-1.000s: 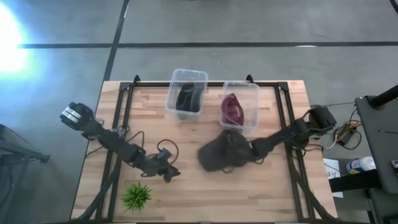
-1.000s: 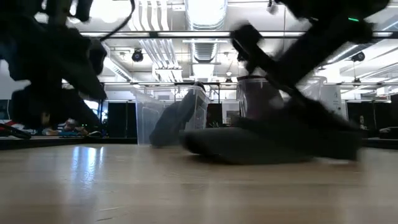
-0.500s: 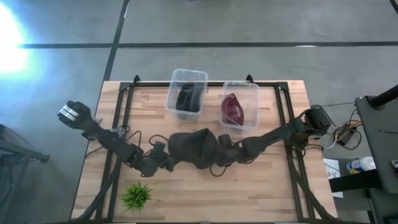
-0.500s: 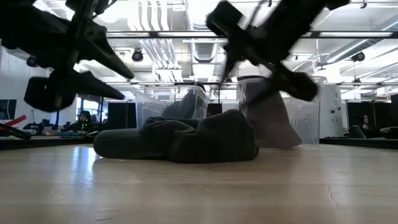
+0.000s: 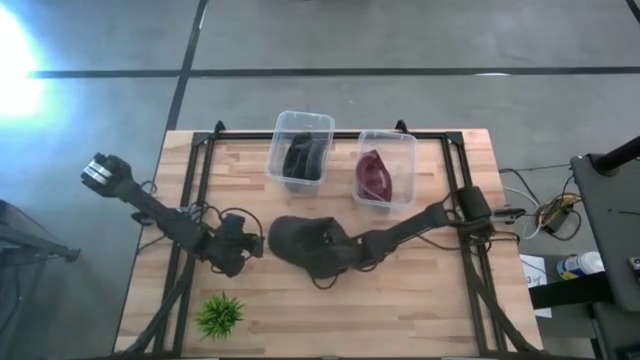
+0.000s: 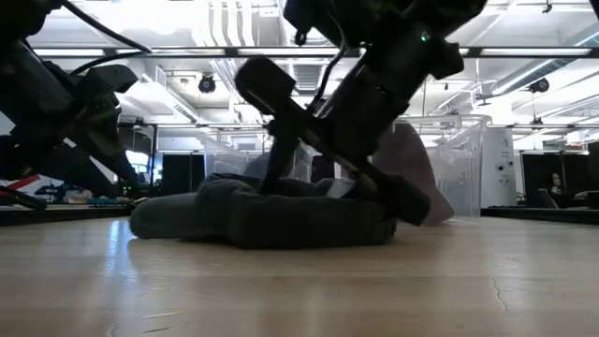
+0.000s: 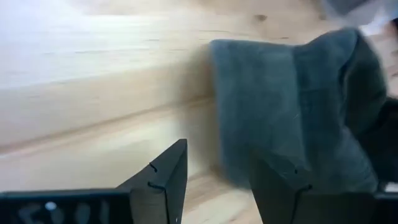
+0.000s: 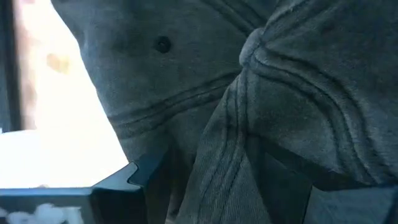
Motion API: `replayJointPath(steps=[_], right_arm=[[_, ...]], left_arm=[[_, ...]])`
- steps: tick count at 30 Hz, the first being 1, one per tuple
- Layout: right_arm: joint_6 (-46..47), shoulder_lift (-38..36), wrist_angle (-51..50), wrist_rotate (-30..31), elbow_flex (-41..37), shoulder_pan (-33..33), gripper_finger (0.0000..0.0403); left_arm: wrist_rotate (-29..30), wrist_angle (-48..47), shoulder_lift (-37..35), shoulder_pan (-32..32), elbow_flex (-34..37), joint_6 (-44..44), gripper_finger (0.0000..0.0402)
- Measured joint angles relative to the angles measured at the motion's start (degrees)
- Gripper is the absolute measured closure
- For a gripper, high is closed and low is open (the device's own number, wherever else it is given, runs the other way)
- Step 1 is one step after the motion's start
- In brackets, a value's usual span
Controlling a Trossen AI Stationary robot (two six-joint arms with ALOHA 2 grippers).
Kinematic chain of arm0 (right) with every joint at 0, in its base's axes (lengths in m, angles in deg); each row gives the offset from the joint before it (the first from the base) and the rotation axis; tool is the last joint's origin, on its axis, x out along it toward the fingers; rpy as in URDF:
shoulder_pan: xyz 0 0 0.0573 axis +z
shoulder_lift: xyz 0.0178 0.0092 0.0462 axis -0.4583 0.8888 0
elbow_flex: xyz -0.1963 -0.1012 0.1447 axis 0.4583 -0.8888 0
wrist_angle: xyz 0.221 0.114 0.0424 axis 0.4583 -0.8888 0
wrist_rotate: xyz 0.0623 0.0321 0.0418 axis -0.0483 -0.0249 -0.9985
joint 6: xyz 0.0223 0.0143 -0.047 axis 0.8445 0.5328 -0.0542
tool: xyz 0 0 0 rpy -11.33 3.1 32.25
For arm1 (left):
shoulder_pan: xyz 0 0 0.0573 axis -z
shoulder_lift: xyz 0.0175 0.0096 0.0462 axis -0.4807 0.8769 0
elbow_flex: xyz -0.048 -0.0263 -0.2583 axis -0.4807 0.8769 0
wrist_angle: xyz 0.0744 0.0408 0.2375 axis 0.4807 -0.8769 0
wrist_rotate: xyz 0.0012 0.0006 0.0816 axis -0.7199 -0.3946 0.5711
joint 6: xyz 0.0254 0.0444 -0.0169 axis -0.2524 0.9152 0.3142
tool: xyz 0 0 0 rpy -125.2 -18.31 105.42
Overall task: Pick & Place hat
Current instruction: Put the black cap into the left transparent bin
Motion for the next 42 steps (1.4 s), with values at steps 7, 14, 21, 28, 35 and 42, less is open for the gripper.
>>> replayJointPath(steps=[7,14,21,28,35,42], right_arm=[[0.16,3.77,1.07,-2.99,3.73,0.22,0.0202],[0.21,4.07,0.88,-3.95,4.04,0.2,0.0202],[-4.63,4.1,0.4,-4.66,4.79,0.22,0.0202],[-8.34,4.34,0.3,-6.49,6.74,-1.26,0.0202],[-13.83,4.54,-1.08,-6.32,10.03,-1.95,0.0202],[-16.82,-3.59,-11.13,-5.16,11.42,0.38,0.0202]], left_arm=[[2.41,5.89,-0.18,-0.17,3.56,1.96,0.0248],[-0.13,27.1,-0.28,-0.59,13.34,3.21,0.0248],[-2.02,56.94,-0.28,-0.74,25.49,8.78,0.0248],[-11.78,62.14,-0.07,-0.81,20.96,22.21,0.025],[-10.98,55.91,-0.15,-1.36,13.19,29.6,0.0339],[-10.47,32.19,-3.68,-1.29,1.92,32.96,0.0394]])
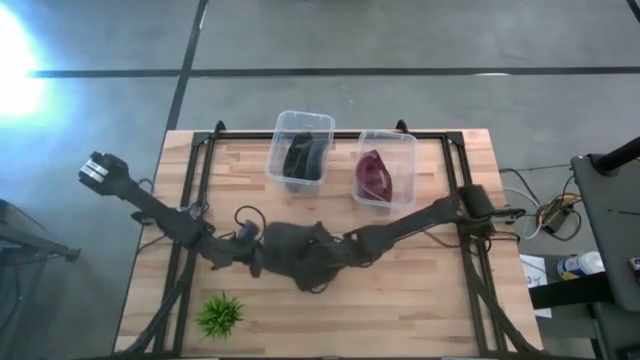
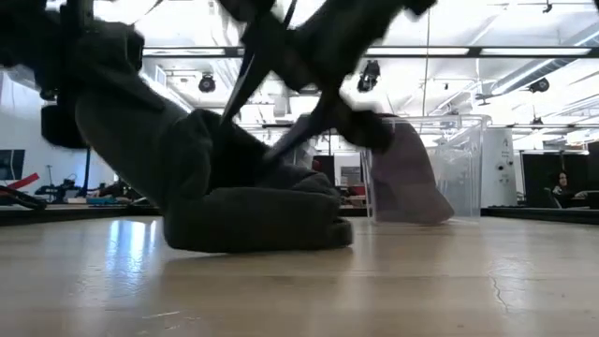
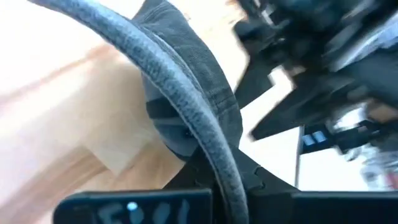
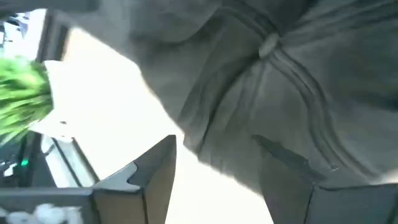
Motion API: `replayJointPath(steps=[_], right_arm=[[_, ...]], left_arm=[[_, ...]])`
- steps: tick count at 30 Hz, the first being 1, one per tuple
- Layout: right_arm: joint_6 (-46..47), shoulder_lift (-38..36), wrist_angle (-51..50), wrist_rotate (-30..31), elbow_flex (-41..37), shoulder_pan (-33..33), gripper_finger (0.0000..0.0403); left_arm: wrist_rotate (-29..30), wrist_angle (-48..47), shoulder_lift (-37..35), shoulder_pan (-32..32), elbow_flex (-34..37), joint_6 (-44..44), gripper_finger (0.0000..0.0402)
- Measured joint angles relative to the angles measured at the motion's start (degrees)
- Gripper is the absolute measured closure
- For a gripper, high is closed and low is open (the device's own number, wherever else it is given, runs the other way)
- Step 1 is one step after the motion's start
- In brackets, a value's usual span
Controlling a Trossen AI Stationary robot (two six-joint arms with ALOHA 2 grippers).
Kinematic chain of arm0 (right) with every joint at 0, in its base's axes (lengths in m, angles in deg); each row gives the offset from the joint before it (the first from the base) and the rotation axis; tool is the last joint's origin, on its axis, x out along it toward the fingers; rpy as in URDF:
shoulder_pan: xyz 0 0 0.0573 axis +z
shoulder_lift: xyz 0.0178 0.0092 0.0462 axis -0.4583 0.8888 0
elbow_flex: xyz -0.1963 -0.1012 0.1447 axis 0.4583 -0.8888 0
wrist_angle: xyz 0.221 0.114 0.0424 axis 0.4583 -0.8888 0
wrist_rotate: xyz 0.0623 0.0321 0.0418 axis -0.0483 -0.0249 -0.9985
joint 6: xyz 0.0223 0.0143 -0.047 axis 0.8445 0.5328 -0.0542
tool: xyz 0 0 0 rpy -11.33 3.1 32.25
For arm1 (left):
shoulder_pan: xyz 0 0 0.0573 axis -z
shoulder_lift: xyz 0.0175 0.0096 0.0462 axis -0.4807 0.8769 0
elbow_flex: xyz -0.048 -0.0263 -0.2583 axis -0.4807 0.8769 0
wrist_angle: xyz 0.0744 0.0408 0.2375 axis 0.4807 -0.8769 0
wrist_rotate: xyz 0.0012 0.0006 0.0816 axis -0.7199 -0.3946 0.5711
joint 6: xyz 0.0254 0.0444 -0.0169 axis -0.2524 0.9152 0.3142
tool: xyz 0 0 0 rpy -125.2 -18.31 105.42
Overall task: Pick & Place hat
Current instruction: Put the black cap into the left transparent bin
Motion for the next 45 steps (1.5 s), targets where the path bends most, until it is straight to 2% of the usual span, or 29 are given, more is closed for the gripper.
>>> replayJointPath(steps=[4,9,12,15,18,20,22,26,30,34,37,42,45], right_arm=[[-0.99,-8.74,-10.69,7.9,0.07,2.69,0.0202],[1.82,-18.87,-22.81,22.96,0.2,6.45,0.0202],[2.29,-22.33,-27.31,28.04,0.17,7.5,0.0202],[1.38,-24.04,-29.26,29.99,0.17,7.47,0.0202],[0.19,-24.15,-29.84,30.25,0.17,7.27,0.0202],[0.11,-23.71,-30.25,30.2,0.17,7.27,0.0202],[0.54,-23.66,-31.79,29.97,0.17,7.29,0.0202],[3.41,-23.8,-35.58,29.13,0.17,7.65,0.0202],[6.14,-24.83,-39.02,28.95,0.15,8.88,0.0202],[8.32,-25.1,-42.46,28.89,0.15,10.31,0.0202],[10.0,-25.19,-45.52,28.89,0.15,11.16,0.0202],[11.67,-25.21,-48.92,28.89,0.15,12.19,0.0202],[11.09,-25.21,-49.11,28.74,0.15,12.21,0.0202]], left_arm=[[5.08,-17.58,-4.58,0.16,-10.12,3.95,0.0396],[22.02,-35.68,-7.19,1.31,-25.68,13.83,0.0397],[34.62,-38.15,-6.43,1.33,-33.67,25.23,0.0397],[44.88,-36.4,-4.18,0.14,-38.66,39.81,0.0397],[48.92,-35.68,-1.25,-3.3,-41.64,51.07,0.0397],[48.55,-35.48,1.23,-7.2,-42.58,54.53,0.0397],[45.23,-35.91,3.78,-11.79,-42.68,55.71,0.0397],[30.92,-38.25,9.64,-22.54,-42.71,51.41,0.0397],[23.77,-49.05,16.03,-32.28,-44.52,43.71,0.0397],[8.82,-55.8,20.86,-39.87,-47.92,40.31,0.0394],[5.73,-56.2,23.5,-41.16,-49.92,39.63,0.0384],[2.75,-50.64,25.66,-40.91,-52.09,42.66,0.0377],[-0.13,-51.55,27.22,-41.42,-53.14,43.01,0.0375]])
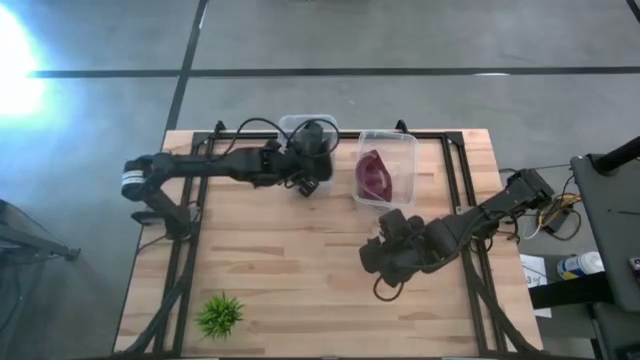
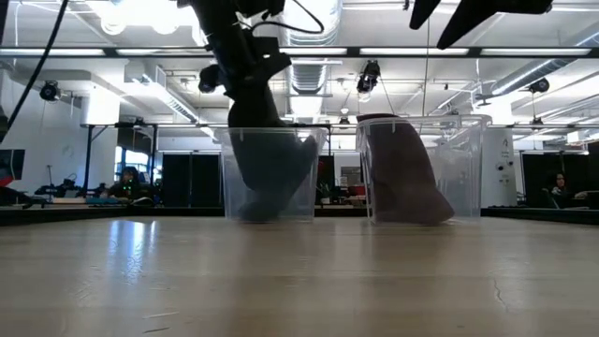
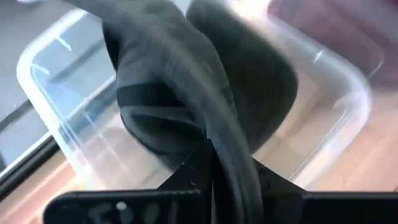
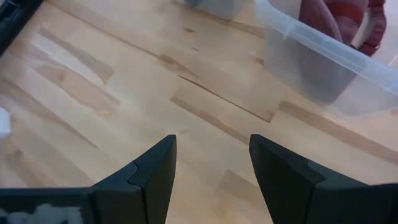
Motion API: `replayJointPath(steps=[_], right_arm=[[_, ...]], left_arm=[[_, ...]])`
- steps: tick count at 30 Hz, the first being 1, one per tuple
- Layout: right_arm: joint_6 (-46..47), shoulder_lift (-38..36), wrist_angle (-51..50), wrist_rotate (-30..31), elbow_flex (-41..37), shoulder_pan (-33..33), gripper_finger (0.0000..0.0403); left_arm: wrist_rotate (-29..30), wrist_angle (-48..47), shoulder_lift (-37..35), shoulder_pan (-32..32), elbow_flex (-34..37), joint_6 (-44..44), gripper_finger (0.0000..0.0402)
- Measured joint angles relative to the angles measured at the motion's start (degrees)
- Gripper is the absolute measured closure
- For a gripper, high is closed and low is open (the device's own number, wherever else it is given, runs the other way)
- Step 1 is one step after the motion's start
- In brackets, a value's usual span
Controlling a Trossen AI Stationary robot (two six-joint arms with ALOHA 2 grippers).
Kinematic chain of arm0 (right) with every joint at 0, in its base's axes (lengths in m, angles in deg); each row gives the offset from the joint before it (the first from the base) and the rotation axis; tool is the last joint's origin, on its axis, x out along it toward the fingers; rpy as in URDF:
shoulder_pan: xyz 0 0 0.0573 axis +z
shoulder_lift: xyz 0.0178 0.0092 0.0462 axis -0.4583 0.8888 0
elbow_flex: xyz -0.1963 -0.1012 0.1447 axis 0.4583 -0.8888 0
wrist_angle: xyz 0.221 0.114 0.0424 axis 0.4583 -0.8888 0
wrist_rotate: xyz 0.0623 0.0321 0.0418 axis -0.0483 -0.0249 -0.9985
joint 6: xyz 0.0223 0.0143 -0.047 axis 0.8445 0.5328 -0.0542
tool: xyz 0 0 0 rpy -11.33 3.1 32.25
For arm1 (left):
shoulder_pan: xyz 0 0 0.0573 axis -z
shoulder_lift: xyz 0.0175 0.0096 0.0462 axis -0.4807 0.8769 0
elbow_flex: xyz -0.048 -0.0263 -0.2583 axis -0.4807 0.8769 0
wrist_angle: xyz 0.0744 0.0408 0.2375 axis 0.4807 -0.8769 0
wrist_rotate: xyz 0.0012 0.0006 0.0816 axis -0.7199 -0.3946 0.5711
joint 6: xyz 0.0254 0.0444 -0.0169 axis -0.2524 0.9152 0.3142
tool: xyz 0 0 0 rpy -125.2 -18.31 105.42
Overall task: Pick & Place hat
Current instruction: Put the black cap into the left transparent bin, then return to Home Position
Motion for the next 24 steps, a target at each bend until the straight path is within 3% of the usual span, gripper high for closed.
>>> replayJointPath(steps=[8,14,16,18,21,24], right_arm=[[-3.21,-0.56,-0.72,-0.07,-0.02,-0.07,0.0202],[-17.27,-4.92,4.82,2.25,-0.56,-0.49,0.0202],[-26.69,-7.82,11.4,2.57,-2.15,-0.73,0.0202],[-36.62,-11.3,22.07,1.11,-5.27,-1.52,0.0202],[-50.77,-17.25,39.28,-8.03,-12.06,-3.87,0.0202],[-56.85,-22.65,45.57,-14.34,-17.29,-6.91,0.0202]], left_arm=[[-0.24,-8.58,-2.06,1.4,-3.97,-0.92,0.0338],[-1.91,-7.96,-9.25,4.35,-5.61,1.73,0.0304],[-8.05,-4.09,-12.53,6.08,-4.72,5.32,0.0299],[-20.34,1.52,-16.07,7.63,-2.82,8.44,0.0298],[-39.66,14.55,-20.52,9.56,1.51,8.88,0.0298],[-52.1,24.98,-24.57,10.32,5.46,6.34,0.0298]])
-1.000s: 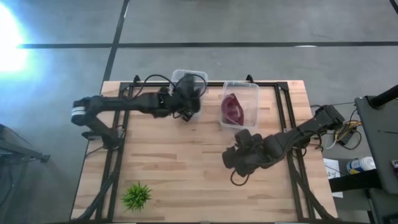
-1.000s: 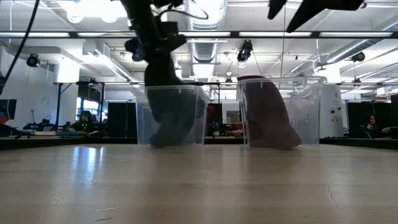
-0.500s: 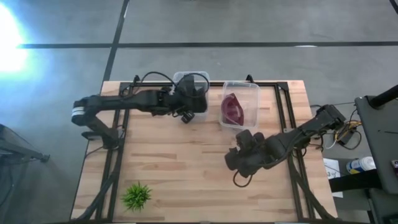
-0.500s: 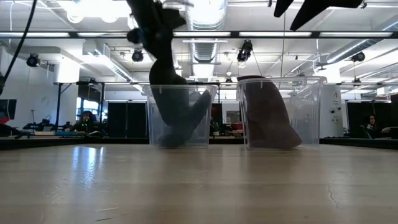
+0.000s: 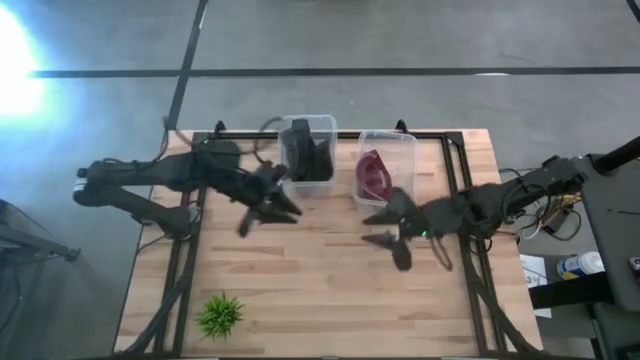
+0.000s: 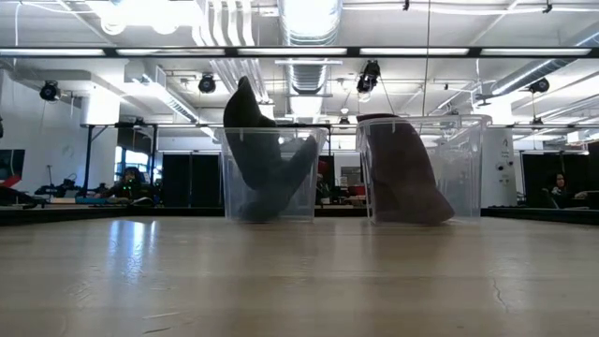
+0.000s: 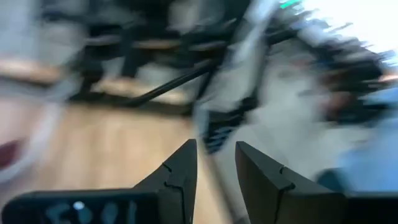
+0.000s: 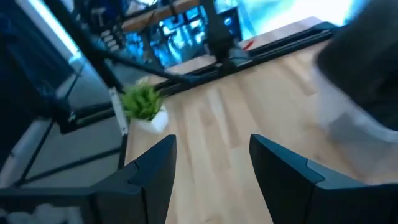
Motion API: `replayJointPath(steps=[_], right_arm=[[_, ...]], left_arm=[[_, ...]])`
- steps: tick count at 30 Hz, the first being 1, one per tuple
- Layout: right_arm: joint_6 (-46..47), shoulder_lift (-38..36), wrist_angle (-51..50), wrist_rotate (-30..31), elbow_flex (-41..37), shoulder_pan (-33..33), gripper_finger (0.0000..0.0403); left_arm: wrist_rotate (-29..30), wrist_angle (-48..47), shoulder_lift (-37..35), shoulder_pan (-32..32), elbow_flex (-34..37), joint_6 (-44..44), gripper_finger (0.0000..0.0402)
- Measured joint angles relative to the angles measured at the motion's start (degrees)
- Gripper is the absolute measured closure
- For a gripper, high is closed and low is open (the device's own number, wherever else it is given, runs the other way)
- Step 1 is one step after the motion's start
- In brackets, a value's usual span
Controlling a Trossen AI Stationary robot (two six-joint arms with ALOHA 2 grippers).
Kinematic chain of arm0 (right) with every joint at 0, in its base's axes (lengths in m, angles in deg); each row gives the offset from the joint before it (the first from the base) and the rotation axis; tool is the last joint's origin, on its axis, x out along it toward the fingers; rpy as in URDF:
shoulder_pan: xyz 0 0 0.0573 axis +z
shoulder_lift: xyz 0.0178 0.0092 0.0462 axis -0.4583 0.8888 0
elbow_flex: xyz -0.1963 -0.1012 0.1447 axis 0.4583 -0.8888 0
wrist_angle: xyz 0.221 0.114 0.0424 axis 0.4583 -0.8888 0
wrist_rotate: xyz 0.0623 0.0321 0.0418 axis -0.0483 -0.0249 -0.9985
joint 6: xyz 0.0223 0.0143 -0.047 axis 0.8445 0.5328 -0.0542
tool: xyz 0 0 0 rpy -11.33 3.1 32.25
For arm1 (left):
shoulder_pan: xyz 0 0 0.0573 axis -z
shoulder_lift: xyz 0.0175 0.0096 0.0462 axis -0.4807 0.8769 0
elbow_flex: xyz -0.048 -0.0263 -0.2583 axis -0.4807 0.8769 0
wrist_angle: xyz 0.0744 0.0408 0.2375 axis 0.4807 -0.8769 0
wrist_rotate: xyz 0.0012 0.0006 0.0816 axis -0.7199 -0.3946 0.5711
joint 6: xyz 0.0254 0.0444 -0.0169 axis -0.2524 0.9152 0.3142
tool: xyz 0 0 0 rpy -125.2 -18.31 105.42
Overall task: Pick & Place hat
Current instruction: Return to Home Position
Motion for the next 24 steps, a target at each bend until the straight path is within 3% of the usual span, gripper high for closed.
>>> replayJointPath(steps=[2,4,6,10,16,24], right_arm=[[-0.04,-3.57,-0.08,-0.33,-1.94,-1.41,0.0202],[4.12,-7.16,-0.04,-0.33,-3.79,-1.92,0.0202],[7.95,-9.92,0.59,-0.16,-5.42,-1.89,0.0202],[1.52,-13.51,5.75,1.69,-9.54,-1.66,0.0202],[-4.04,-17.72,5.83,0.01,-14.81,-1.4,0.0202],[-4.98,-30.66,6.28,2.07,-23.65,-1.82,0.0202]], left_arm=[[-5.24,1.94,-2.8,0.0,1.61,-5.14,0.0298],[-6.53,3.85,-5.14,1.62,3.46,-7.43,0.0298],[-3.63,6.04,-7.25,4.45,5.79,-3.37,0.0298],[8.27,5.57,-11.12,7.76,9.66,0.6,0.0298],[8.89,3.77,-17.67,10.75,15.46,2.79,0.0298],[16.51,-0.55,-31.29,11.19,24.17,1.0,0.0298]])
